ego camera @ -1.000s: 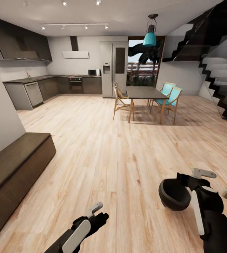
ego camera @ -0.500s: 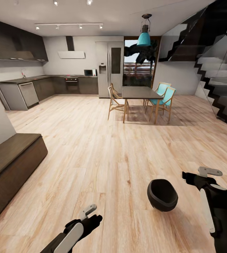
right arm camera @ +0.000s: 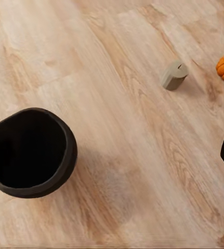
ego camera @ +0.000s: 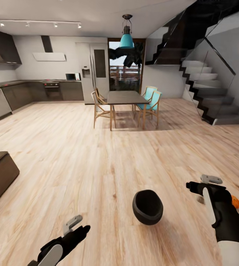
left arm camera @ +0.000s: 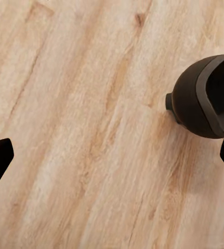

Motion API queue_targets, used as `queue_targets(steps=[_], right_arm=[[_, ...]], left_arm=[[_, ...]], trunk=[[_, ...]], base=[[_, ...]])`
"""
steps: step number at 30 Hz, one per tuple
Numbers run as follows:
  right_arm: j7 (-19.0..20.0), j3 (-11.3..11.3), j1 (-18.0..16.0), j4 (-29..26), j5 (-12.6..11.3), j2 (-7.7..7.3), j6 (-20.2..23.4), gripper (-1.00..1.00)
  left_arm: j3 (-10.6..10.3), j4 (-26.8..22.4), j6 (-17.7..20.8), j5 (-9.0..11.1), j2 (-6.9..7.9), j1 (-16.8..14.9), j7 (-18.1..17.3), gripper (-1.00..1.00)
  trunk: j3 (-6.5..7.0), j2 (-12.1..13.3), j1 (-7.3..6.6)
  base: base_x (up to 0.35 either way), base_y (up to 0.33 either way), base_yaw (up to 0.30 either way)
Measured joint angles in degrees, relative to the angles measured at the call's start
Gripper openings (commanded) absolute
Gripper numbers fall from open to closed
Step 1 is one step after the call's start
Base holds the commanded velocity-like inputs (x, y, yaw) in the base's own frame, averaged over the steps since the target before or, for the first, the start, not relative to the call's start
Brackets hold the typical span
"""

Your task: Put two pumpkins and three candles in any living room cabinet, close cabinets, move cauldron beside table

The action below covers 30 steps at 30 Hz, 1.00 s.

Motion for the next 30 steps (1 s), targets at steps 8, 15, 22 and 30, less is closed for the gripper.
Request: queue_targets(steps=[8, 15, 22, 30], right_arm=[[-0.1, 0.2, -5.2, 9.5, 0.5, 0.00, -0.7, 1.00], [-0.6, 0.2, -5.5, 11.5, 0.5, 0.08, -0.7, 1.00], [-0.8, 0.2, -7.0, 15.2, 0.5, 0.02, -0.9, 1.00], [-0.9, 0.3, -9.8, 25.2, 0.5, 0.16, -6.0, 1.00]], left_arm=[[10.0, -6.2, -1.4, -0.5, 0.28, 6.5, 3.4, 1.00], [14.8, -8.7, -1.2, -0.6, 0.31, 9.6, 3.3, 1.00], [17.4, -9.1, -0.9, -0.7, 0.31, 10.6, 3.0, 1.00], [18.1, -9.2, -1.3, -0.7, 0.30, 11.4, 3.5, 1.00]], trunk=[[0.00, 0.0, 0.00], [0.00, 0.0, 0.00], [-0.01, 0.0, 0.00], [-0.01, 0.0, -0.01]], base=[[0.190, -0.295, -0.299], [0.189, -0.295, -0.299], [0.192, -0.295, -0.270], [0.265, -0.192, -0.065]])
